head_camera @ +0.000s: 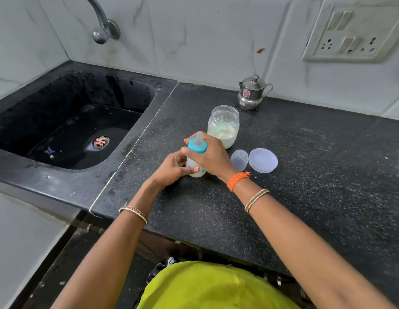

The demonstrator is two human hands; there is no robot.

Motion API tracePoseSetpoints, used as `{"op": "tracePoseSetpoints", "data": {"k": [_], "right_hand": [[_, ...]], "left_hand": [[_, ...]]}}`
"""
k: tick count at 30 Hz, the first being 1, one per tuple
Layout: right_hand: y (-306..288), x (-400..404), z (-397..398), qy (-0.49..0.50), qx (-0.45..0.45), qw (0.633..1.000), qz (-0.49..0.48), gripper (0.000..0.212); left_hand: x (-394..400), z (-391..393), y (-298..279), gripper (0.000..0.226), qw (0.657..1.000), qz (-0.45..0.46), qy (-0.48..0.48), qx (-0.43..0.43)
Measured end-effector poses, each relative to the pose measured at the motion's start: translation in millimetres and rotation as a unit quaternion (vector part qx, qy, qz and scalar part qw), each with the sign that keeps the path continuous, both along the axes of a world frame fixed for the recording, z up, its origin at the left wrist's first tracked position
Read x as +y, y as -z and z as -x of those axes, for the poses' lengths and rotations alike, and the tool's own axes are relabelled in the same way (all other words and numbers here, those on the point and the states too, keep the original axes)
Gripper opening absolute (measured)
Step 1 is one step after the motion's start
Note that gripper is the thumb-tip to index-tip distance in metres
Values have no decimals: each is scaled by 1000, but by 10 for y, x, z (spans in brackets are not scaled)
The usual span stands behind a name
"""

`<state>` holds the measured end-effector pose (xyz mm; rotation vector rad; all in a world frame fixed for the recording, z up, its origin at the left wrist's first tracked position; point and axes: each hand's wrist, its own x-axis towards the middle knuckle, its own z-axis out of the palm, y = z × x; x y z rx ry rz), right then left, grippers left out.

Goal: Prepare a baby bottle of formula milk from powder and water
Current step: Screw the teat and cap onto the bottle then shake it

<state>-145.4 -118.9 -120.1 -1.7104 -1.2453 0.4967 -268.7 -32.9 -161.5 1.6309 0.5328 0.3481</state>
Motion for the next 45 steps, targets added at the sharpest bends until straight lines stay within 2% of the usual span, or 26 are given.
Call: {"op": "tracePoseSetpoints", "data": {"k": [3,9,12,14,15,18,19,21,22,24,27,29,31,33,35,38,41,45], "right_hand": [[93,53,131,96,-41,994,-37,33],[161,70,236,207,-69,973,-78,32],[159,106,396,292,-78,947,-113,31],[137,115,472,329,-85,934,-110,38],[132,98,476,316,-74,940,-103,41],[63,-71,357,192,39,976,-90,49],[34,-164,285,172,31,980,-92,50],[-24,-350,59,201,-93,969,-113,44],[-52,-428,-75,228,-174,953,-101,40],[-82,-532,-303,243,-281,928,-1,38],[13,-591,-396,182,-333,903,201,43],[130,-611,-356,148,-337,896,247,44],[125,-605,-314,157,-329,908,209,44],[8,-583,-273,211,-274,932,104,43],[-184,-555,-189,251,-183,950,-19,42],[-449,-480,-24,228,-125,953,-154,40],[-518,-415,117,174,-155,954,-187,36],[-418,-308,169,126,-213,957,-149,33]], "left_hand": [[-105,-14,60,43,998,-32,-55,-22],[-188,-58,117,46,990,-84,-106,-41],[-256,-54,131,47,986,-109,-120,-40],[-321,-46,132,49,983,-119,-134,-44],[-351,-47,130,50,981,-123,-142,-47],[-396,-58,144,50,977,-124,-165,-49],[-398,-63,152,53,978,-121,-165,-48],[-380,-73,170,61,979,-115,-166,-37],[-367,-75,177,63,979,-114,-169,-26],[-350,-77,183,64,979,-116,-169,-10],[-350,-72,175,62,980,-113,-164,-11],[-354,-65,170,62,980,-111,-165,-8],[-354,-58,163,63,981,-109,-162,-6],[-347,-58,166,63,981,-112,-158,-2],[-342,-57,167,64,981,-118,-154,4],[-330,-52,178,64,981,-122,-149,4],[-319,-51,208,62,982,-125,-142,-13],[-317,-47,207,58,980,-138,-140,-16]]}}
